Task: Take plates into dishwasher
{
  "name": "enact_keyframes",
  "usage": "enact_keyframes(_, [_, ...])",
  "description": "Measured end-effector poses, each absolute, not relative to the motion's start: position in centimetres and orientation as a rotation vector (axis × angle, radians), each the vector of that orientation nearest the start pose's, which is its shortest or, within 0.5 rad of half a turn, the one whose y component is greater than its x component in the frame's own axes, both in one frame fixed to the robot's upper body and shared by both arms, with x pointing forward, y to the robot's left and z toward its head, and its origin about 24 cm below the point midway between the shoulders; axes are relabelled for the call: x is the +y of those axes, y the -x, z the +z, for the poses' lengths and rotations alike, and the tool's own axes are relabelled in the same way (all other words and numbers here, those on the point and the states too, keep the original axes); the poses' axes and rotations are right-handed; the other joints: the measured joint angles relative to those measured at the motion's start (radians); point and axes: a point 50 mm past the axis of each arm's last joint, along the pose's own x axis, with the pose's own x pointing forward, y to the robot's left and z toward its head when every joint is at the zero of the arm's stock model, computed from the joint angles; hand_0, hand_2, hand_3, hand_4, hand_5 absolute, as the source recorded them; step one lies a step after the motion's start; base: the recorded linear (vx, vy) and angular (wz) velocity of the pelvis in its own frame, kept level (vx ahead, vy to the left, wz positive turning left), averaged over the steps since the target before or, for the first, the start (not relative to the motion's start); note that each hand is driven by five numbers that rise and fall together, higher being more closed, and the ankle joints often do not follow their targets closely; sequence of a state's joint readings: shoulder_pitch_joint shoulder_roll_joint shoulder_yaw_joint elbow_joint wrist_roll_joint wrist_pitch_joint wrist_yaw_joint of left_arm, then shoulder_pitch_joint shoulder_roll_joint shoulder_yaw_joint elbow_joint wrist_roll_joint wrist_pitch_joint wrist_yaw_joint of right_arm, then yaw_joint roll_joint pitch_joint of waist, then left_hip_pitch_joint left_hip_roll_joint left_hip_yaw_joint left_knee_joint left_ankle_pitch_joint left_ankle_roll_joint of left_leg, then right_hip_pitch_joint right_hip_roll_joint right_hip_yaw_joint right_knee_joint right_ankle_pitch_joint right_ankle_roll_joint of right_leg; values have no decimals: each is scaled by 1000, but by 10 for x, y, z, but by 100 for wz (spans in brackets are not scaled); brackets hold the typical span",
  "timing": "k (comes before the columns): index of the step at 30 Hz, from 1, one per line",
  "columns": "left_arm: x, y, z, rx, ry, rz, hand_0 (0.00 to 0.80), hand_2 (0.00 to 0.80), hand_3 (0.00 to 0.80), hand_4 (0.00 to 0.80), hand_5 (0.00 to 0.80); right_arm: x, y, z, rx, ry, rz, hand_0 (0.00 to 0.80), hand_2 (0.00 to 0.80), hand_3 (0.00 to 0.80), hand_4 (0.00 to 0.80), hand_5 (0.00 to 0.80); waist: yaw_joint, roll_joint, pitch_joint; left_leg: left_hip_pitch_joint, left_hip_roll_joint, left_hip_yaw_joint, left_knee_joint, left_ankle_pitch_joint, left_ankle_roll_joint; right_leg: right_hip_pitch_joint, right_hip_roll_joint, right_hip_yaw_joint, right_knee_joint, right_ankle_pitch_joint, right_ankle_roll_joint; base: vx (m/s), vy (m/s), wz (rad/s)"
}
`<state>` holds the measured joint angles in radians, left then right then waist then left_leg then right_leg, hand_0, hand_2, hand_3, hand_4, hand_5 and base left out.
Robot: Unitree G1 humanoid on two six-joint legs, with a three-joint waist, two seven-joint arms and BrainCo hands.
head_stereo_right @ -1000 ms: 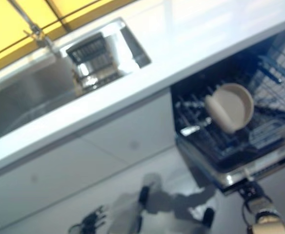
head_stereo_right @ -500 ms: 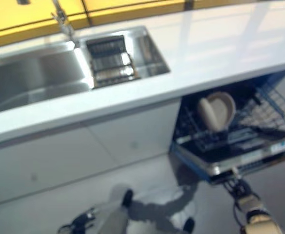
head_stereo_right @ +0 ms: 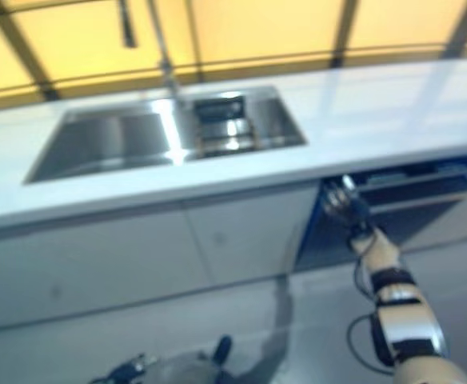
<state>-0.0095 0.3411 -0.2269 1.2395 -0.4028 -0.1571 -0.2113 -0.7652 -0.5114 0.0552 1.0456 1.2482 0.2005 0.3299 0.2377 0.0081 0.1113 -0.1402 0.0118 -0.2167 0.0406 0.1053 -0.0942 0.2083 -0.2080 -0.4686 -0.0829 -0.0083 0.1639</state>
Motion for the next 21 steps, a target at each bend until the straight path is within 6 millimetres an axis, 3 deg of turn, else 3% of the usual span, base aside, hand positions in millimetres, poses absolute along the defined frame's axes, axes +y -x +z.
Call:
enact_keyframes(2, [261, -104, -146, 1055, -11, 57, 0, 0, 0, 0, 0, -255, -366, 74, 212, -780, 67, 0, 0, 0, 0, 0, 4, -35, -9, 5, -21, 1, -37, 28, 15, -11, -20, 29, 12, -14, -18, -13, -19, 40])
enact_keyframes(4, [263, -105, -145, 1053, -17, 60, 0, 0, 0, 0, 0, -256, -365, 69, 265, -697, 64, 0, 0, 0, 0, 0, 6, -46, -11, 7, -32, 3, -39, 28, 18, -9, -30, 37, 10, -14, -18, -8, -6, 4])
enact_keyframes(10, [263, -119, -140, 1012, -25, 52, 0, 0, 0, 0, 0, -259, -355, 44, 511, -299, 51, 0, 0, 0, 0, 0, 3, -42, -10, 38, -5, 21, -61, 27, 8, -1, -7, 62, 7, -18, -11, -10, -12, -13])
enact_keyframes(16, [261, -123, -140, 1010, -30, 49, 0, 0, 0, 0, 0, -268, -342, 24, 653, -72, -3, 0, 0, 0, 0, 0, -5, -42, -9, 50, 29, 23, -82, 34, -10, -2, 24, 74, 1, -21, -6, -20, -1, -6])
enact_keyframes(21, [261, -125, -139, 1007, -37, 62, 0, 0, 0, 0, 0, -255, -322, -12, 759, 135, 14, 0, 0, 0, 0, 0, -6, -45, -7, 61, 36, 29, -99, 39, -18, -1, 28, 77, 0, -23, -9, -32, -7, -2])
